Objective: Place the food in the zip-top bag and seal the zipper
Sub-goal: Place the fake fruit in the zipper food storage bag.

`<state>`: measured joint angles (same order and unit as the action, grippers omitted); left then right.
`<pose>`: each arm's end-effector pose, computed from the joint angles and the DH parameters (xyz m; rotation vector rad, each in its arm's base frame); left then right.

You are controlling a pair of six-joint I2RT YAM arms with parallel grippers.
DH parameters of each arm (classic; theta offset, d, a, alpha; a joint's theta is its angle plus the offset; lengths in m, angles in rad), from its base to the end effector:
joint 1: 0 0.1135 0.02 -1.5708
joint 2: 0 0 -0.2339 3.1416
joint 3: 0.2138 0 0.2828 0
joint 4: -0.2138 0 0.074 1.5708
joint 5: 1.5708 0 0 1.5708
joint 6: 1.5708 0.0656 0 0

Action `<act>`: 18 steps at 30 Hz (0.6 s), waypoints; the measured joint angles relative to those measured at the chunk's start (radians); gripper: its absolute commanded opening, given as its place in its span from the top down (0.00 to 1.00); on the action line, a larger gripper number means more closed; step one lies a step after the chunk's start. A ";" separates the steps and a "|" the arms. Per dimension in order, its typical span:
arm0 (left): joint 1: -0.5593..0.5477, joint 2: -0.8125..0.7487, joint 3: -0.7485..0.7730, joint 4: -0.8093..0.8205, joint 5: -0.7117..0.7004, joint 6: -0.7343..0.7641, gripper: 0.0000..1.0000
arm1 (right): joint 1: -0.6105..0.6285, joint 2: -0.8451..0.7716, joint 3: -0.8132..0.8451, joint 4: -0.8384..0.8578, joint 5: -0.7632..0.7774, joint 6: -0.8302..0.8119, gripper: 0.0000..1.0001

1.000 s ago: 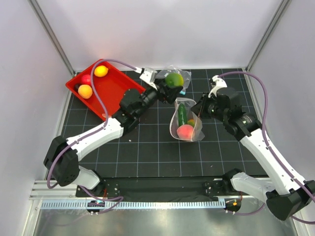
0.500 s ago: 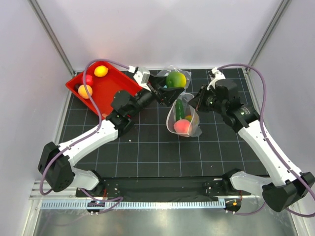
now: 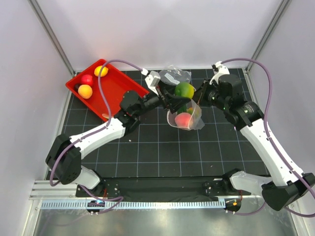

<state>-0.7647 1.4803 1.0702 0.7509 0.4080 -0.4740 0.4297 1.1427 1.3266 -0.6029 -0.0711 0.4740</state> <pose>0.2726 -0.2976 0.3361 0.5732 1.2489 -1.3059 0.2808 0.1338 0.3791 -0.0019 2.0485 0.6462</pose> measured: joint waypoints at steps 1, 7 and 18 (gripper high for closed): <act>0.000 0.000 -0.003 0.003 0.012 0.000 0.75 | 0.000 -0.010 -0.019 0.017 0.004 0.001 0.99; 0.000 0.005 -0.024 0.012 0.065 0.002 0.76 | 0.000 -0.125 -0.164 0.045 0.018 0.027 0.99; 0.000 0.079 -0.024 0.028 0.162 0.008 0.76 | 0.000 -0.183 -0.251 0.071 0.061 0.052 0.99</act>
<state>-0.7650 1.5589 1.0458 0.7792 0.5701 -0.4660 0.4294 0.9596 1.0752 -0.5316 -0.0097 0.5259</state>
